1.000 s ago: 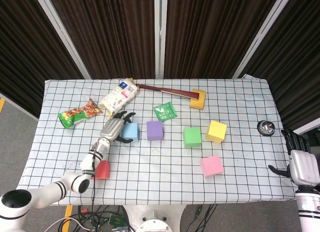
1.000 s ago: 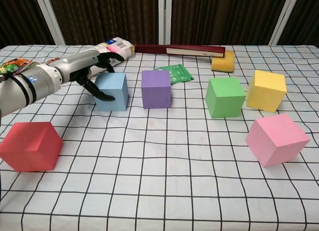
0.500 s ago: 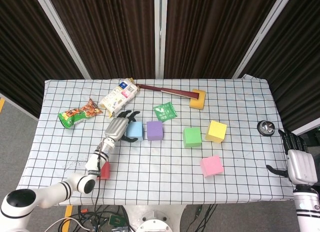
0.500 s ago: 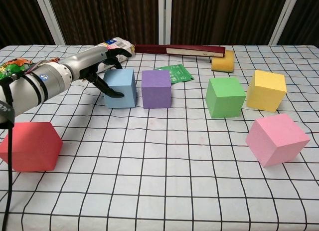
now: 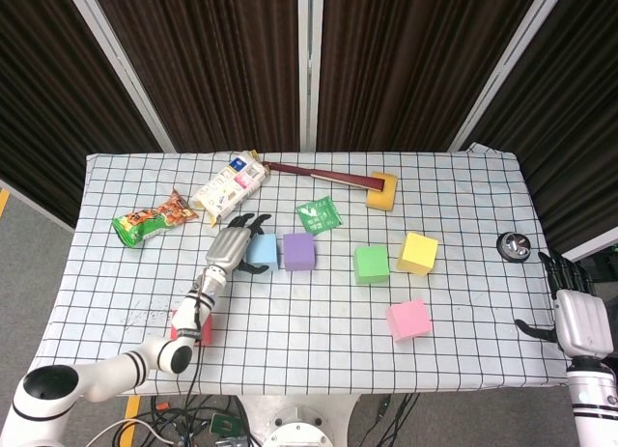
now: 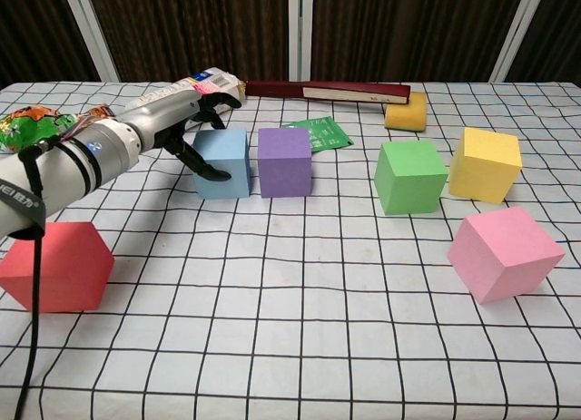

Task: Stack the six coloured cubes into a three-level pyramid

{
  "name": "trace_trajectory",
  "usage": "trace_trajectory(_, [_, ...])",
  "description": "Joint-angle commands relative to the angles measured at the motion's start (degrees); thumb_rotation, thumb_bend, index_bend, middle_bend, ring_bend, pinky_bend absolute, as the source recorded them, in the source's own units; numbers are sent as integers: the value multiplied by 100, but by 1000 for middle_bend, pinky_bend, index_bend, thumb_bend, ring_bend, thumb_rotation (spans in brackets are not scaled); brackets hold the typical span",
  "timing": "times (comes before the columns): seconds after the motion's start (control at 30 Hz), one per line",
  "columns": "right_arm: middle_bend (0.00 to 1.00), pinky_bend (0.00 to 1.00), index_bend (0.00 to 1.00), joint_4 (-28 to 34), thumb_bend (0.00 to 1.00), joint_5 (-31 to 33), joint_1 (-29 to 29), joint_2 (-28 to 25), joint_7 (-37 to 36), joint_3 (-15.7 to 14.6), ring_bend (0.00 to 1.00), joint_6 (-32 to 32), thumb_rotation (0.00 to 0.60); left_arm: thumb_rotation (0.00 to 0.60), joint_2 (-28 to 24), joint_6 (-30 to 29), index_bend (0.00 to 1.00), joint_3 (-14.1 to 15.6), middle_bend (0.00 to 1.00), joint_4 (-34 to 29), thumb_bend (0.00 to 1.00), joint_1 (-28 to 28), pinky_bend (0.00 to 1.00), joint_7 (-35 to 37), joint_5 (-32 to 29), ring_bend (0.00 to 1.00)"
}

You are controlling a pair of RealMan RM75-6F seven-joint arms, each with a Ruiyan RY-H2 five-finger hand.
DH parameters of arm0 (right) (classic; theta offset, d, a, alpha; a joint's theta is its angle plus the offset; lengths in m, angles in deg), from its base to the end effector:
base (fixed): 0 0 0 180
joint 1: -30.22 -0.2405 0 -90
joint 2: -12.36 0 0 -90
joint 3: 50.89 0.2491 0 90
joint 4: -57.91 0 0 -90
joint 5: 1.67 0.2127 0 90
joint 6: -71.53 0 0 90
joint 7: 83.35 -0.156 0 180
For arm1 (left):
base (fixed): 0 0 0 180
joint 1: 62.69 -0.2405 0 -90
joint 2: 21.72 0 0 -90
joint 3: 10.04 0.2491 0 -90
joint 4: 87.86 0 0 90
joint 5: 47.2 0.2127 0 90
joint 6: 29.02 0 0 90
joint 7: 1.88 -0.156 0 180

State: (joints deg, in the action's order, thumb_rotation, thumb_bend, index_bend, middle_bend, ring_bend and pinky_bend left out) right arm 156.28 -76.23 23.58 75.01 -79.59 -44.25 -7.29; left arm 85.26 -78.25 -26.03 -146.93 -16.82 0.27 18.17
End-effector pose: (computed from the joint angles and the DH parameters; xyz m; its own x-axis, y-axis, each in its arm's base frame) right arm -0.3078 -0.2120 0.1551 0.3455 -0.0508 0.9371 -0.9271 0.1365 0.3492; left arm -0.1374 0.3867 -0.0883 0.1333 0.3410 0.9306 0.9729 -0.2242 -0.0572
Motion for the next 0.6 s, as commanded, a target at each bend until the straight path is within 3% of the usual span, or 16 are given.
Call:
trace_trajectory(0.03, [0,0,0,-9,0,9,1,5,4,2,0,2,600,600,6,-26,105,-8,469,-24,180,-7,101,-23,-15,81])
trace_trajectory(0.6, [0,0,0,-43,0,15,11,23,-4,-4,0,10,600,600,53,-78,105,-71,471,-240,181,-20,101,-251,-225,87])
